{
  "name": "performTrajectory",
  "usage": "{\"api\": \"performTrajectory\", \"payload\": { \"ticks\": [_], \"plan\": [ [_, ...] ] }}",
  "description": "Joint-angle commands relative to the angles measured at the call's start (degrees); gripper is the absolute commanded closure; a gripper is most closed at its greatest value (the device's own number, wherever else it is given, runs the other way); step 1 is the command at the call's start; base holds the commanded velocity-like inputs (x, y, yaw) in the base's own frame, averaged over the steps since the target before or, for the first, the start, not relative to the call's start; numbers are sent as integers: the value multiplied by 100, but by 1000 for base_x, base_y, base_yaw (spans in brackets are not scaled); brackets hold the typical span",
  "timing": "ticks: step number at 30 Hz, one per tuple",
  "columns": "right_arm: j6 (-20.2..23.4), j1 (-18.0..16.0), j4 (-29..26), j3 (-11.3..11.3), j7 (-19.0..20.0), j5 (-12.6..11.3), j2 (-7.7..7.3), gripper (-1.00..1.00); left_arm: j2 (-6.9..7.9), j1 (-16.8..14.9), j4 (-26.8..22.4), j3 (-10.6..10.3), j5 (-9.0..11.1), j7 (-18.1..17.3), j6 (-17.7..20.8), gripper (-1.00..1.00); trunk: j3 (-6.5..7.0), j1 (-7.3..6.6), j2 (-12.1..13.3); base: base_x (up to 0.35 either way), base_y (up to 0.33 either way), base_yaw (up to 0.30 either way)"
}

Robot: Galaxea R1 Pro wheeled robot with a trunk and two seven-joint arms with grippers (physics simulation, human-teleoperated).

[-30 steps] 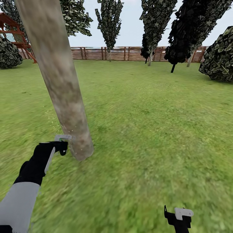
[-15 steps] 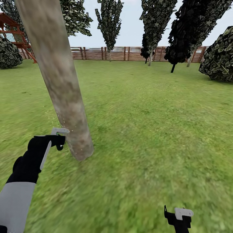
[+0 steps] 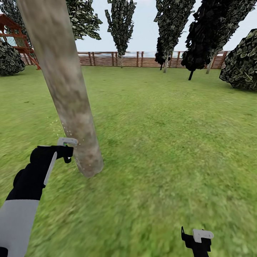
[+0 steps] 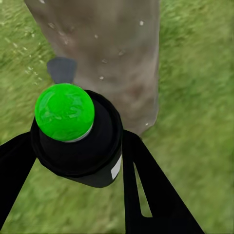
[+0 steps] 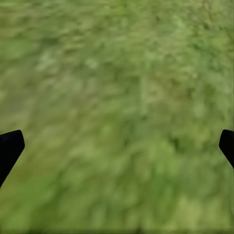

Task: In the garden, pick up the pesticide atomizer on the floor and spray pesticide onto both trees until each tree trunk is fully covered.

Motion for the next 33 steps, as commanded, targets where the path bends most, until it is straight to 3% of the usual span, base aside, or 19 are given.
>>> {"api": "performTrajectory", "payload": {
  "ticks": [1,7,10,12,28,33],
  "plan": [
    [0,0,0,0,0,1,0,-100,7,24,-7,-3,4,-4,-2,100,0,0,0,0,0,0],
    [0,0,0,0,0,0,-2,-100,20,68,-30,43,-10,-7,-12,100,0,0,0,9,-4,0],
    [0,0,0,0,13,4,0,-100,17,69,-30,463,-2,-8,-16,100,0,0,0,190,-132,0],
    [0,0,0,0,16,4,4,-100,20,68,-30,541,2,-8,-17,100,0,0,0,221,-177,0],
    [0,0,0,0,18,5,9,-100,14,69,-30,578,-6,-11,-23,100,0,0,0,37,-263,0],
    [0,0,0,0,18,5,17,-100,14,69,0,579,-31,-7,-25,100,0,0,0,5,-275,208]
  ]
}}
